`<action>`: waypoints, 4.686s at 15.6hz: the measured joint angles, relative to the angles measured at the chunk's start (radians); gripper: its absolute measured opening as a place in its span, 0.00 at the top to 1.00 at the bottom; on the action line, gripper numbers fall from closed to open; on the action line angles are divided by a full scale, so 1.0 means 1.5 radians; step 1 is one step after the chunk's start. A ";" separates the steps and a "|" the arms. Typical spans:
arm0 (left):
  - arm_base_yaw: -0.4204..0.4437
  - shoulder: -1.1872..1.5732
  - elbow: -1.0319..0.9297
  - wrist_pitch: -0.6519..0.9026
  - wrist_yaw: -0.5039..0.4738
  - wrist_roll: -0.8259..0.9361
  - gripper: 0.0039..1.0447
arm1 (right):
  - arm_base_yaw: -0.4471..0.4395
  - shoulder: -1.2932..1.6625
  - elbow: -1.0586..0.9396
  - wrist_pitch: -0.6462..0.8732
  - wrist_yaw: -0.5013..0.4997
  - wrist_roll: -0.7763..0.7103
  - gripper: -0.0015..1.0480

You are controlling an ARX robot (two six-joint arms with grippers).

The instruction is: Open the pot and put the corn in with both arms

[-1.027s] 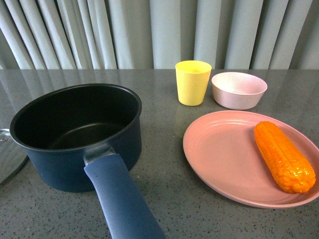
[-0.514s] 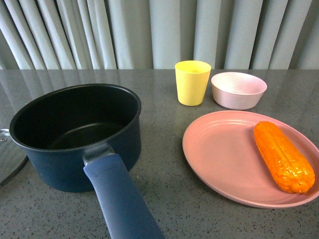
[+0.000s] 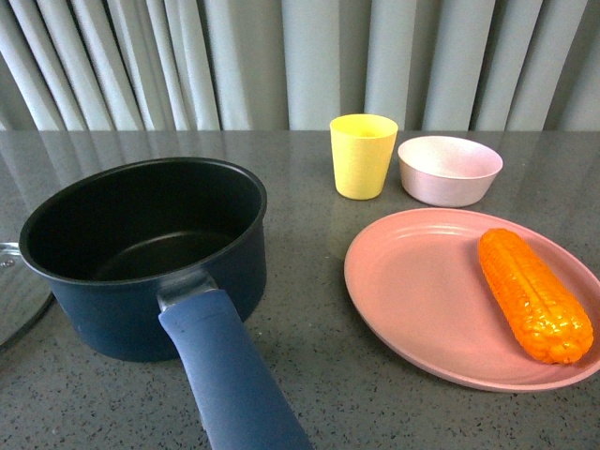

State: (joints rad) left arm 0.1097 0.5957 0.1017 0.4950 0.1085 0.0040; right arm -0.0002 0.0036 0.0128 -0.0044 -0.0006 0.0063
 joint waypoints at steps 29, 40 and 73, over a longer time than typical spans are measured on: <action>-0.073 -0.393 -0.058 -0.332 -0.073 -0.002 0.52 | 0.000 0.000 0.000 0.000 0.000 0.000 0.06; -0.073 -0.393 -0.058 -0.332 -0.073 -0.002 0.06 | 0.080 0.826 0.472 0.085 0.083 0.073 0.06; -0.073 -0.393 -0.058 -0.332 -0.073 -0.002 0.06 | 0.341 1.074 0.797 0.031 -0.097 0.174 0.66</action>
State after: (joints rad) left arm -0.0002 0.0067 0.0151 -0.0036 -0.0006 0.0010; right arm 0.5106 1.6154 1.2083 0.0418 -0.1463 0.2680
